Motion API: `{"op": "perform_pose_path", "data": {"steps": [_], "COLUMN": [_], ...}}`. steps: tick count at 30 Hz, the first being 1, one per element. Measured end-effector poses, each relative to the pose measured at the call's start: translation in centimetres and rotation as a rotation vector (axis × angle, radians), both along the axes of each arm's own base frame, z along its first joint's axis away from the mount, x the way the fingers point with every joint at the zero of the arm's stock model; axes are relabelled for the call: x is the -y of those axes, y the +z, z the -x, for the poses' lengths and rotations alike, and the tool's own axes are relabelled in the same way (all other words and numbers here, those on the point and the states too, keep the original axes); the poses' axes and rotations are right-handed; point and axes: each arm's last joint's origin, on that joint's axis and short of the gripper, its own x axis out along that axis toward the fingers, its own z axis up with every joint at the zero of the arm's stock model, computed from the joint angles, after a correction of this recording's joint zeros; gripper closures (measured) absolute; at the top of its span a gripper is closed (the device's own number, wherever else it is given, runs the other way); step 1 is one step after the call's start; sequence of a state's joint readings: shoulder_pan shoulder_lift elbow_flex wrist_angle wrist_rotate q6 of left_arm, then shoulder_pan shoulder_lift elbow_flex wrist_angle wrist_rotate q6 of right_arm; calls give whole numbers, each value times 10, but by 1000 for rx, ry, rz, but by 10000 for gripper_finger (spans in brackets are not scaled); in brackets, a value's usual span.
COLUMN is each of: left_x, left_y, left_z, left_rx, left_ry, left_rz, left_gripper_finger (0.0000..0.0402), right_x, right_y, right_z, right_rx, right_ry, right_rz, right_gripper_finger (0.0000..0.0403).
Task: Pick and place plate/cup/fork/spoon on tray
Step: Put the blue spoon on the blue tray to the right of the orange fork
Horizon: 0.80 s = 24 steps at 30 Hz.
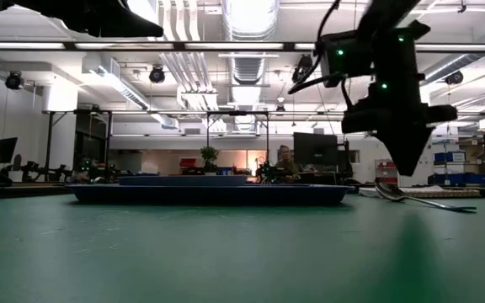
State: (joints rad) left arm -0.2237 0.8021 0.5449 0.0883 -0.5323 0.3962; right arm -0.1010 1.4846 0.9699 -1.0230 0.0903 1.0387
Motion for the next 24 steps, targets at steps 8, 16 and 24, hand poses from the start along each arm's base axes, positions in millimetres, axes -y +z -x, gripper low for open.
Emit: {"op": "perform_pose_path", "data": {"steps": [8, 16, 24], "left_x": [0, 0, 0], "left_y": [0, 0, 0], "left_z": [0, 0, 0], "left_rx": [0, -2, 0], "left_ry": [0, 0, 0], "left_rz": [0, -2, -2], "left_gripper_finger": [332, 332, 332], "right_x": [-6, -7, -6], "right_y": [-25, -29, -41], "right_z": [9, 9, 8], "right_rx": [47, 73, 167], "right_ry": [-38, -32, -59], "right_rz": [-40, -56, -37], "right_gripper_finger": [291, 227, 252]}}
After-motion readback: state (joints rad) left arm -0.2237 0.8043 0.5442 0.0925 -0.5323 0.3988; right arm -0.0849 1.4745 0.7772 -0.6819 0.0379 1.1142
